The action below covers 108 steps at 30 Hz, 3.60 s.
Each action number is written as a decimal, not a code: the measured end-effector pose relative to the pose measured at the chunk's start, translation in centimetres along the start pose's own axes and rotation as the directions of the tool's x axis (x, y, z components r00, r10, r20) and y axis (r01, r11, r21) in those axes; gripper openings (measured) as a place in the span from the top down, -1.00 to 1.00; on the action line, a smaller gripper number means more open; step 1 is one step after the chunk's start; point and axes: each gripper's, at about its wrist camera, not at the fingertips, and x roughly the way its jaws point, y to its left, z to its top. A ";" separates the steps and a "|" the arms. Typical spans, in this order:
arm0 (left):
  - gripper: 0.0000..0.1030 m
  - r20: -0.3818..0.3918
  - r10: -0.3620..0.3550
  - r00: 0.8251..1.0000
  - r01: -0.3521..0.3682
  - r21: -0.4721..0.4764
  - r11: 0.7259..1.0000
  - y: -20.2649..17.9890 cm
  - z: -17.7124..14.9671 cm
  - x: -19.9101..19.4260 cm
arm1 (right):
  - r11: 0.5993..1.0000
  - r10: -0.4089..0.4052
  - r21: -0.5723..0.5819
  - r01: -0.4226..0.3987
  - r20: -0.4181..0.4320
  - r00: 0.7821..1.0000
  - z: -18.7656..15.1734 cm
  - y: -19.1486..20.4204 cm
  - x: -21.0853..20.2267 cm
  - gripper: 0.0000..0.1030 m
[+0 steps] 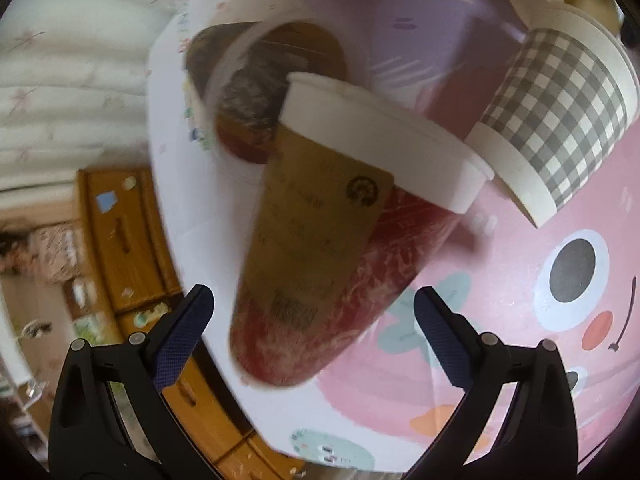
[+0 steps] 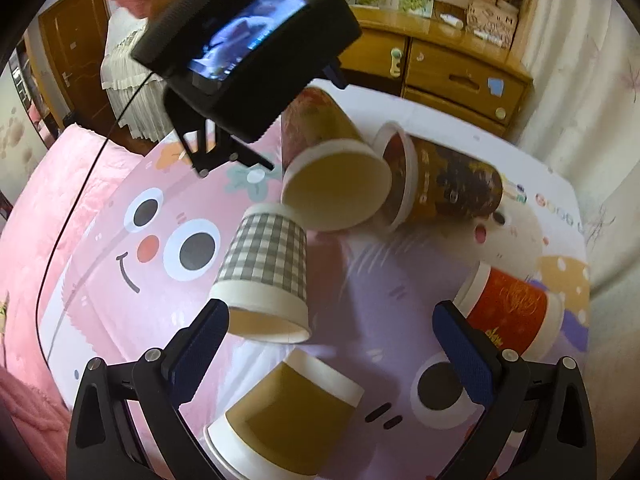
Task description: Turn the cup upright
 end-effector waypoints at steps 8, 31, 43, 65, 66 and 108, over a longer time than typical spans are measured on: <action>-0.61 0.056 -0.040 0.998 0.036 0.082 0.996 0.3 0.8 2.8 | 0.996 0.027 0.081 -0.024 -0.025 0.999 -0.7 -1.3 -0.5 -1.00; -0.46 0.023 0.217 0.976 -0.212 -0.134 0.968 -0.2 1.4 -9.3 | 0.983 -0.069 0.176 0.053 0.089 0.994 -2.0 2.7 -9.5 -1.00; -0.46 0.004 0.251 0.968 -0.183 -0.672 0.717 -9.3 4.3 -22.8 | 0.917 -0.063 0.399 -0.016 0.184 0.981 -6.4 5.6 -20.8 -1.00; -0.45 0.082 -0.024 0.996 0.072 -0.955 -0.288 -21.7 10.3 -21.3 | 0.771 0.301 0.598 -0.220 -0.038 0.953 -12.5 -2.1 -22.5 -1.00; -0.45 0.080 -0.042 0.996 0.062 -0.940 -0.335 -22.3 10.6 -21.0 | 0.764 0.327 0.603 -0.230 -0.055 0.943 -12.6 -2.5 -21.7 -1.00; -0.58 0.358 -0.214 0.909 0.218 -0.845 -0.488 -25.6 12.5 -14.4 | 0.687 0.508 0.706 -0.172 -0.297 0.809 -16.0 -3.7 -10.7 -1.00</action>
